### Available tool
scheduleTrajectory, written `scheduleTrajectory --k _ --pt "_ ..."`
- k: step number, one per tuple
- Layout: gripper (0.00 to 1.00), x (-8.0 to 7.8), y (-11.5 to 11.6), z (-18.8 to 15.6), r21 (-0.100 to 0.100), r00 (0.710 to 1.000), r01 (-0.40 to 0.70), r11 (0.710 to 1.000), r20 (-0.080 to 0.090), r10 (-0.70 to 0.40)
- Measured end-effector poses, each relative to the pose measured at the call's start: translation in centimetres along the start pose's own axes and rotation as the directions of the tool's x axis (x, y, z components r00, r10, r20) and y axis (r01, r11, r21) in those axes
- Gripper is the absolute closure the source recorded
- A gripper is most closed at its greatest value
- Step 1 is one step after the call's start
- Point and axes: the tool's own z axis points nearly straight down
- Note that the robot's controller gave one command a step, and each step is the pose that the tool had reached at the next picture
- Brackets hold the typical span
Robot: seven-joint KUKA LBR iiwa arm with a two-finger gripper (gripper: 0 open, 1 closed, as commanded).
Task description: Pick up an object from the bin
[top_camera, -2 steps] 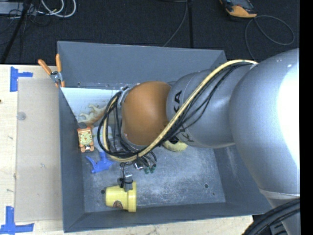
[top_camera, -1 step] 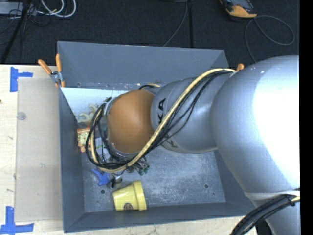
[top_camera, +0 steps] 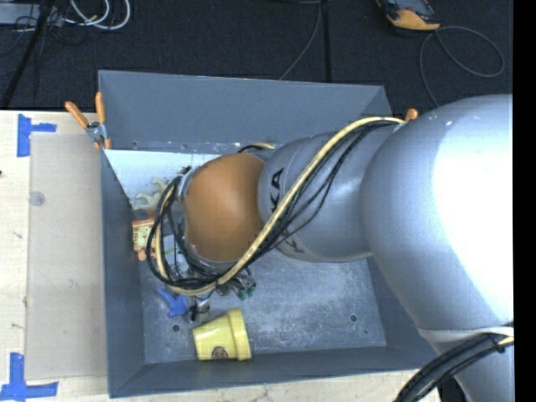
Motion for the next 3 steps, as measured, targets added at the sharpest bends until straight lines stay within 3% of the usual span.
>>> scheduleTrajectory --k 1,2,3 --pt "1.00 -0.7 0.3 -10.5 -0.001 1.000 -0.025 1.000 0.000 0.025" --pt "1.00 -0.7 0.3 -10.5 -0.001 1.000 -0.027 1.000 0.000 0.027" --pt "1.00 -1.1 0.3 -15.1 -0.002 1.000 -0.023 1.000 -0.006 0.023"
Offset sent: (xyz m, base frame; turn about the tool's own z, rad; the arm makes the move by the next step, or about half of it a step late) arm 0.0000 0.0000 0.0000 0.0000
